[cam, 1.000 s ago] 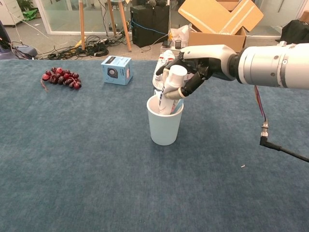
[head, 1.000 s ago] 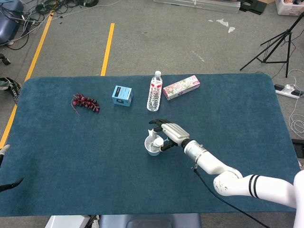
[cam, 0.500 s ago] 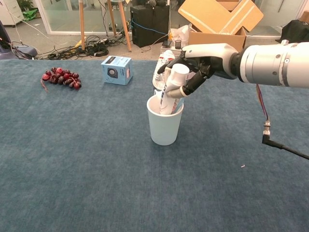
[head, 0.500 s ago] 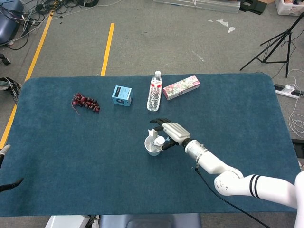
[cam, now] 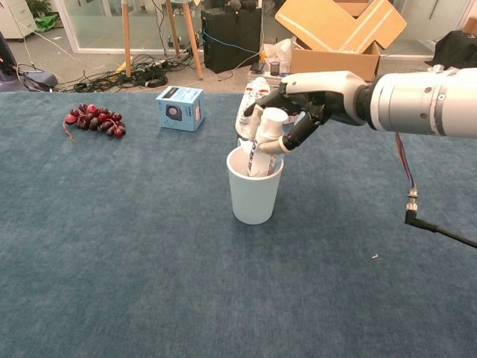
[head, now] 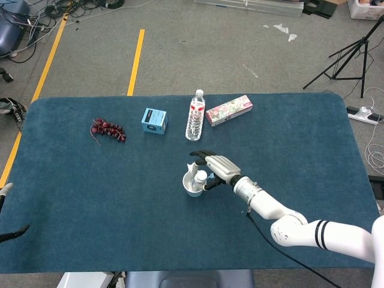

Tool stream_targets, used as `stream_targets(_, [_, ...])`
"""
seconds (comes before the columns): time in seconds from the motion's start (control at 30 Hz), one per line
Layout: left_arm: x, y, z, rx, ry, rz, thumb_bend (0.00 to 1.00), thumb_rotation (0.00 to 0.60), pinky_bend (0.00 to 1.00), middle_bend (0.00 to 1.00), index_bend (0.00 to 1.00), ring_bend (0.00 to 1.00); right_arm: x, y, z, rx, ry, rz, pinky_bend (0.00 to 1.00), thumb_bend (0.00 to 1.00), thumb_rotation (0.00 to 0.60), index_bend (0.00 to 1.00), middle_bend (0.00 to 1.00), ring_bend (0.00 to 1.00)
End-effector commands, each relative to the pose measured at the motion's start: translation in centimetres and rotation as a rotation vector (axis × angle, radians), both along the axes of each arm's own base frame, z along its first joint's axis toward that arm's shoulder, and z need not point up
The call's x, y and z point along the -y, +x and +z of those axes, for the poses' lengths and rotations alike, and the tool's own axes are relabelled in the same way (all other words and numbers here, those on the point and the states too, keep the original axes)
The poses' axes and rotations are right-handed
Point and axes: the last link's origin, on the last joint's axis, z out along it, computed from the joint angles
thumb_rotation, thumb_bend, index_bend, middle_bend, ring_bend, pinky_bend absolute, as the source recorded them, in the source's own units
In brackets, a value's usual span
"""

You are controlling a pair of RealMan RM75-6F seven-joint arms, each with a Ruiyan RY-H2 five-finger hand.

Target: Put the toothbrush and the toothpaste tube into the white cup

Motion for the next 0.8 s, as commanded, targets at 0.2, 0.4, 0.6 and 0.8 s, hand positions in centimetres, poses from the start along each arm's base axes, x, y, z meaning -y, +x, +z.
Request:
stream_targets(0.2, [0.01, 0.0, 0.0, 0.0, 0.0, 0.001, 0.0, 0.6, 0.21, 0.17, 0.09, 0.07, -0.02, -0.08, 0.01, 0.001, 0.0, -0.001, 0.04, 0.21, 0.6, 0.42, 0.11, 0.0])
stream_targets(0.4, [0.0, 0.01, -0.01, -0.001, -0.001, 0.001, 0.0, 0.6, 0.21, 0.17, 0.09, 0.07, -0.08, 0.05, 0.07, 0.01, -0.001, 0.0, 0.04, 0.21, 0.6, 0.36, 0.1, 0.0])
stream_targets(0.6, [0.0, 0.01, -0.05, -0.002, -0.003, 0.001, 0.0, 0.6, 0.21, 0.17, 0.09, 0.07, -0.06, 0.19, 0.35, 0.019, -0.006, 0.003, 0.04, 0.21, 0.6, 0.31, 0.1, 0.0])
stream_targets(0.8, [-0.03, 0.0, -0.08, -0.004, -0.005, 0.002, 0.0, 0.6, 0.21, 0.17, 0.09, 0.07, -0.08, 0.2, 0.67, 0.024, -0.011, 0.005, 0.04, 0.21, 0.6, 0.27, 0.09, 0.0])
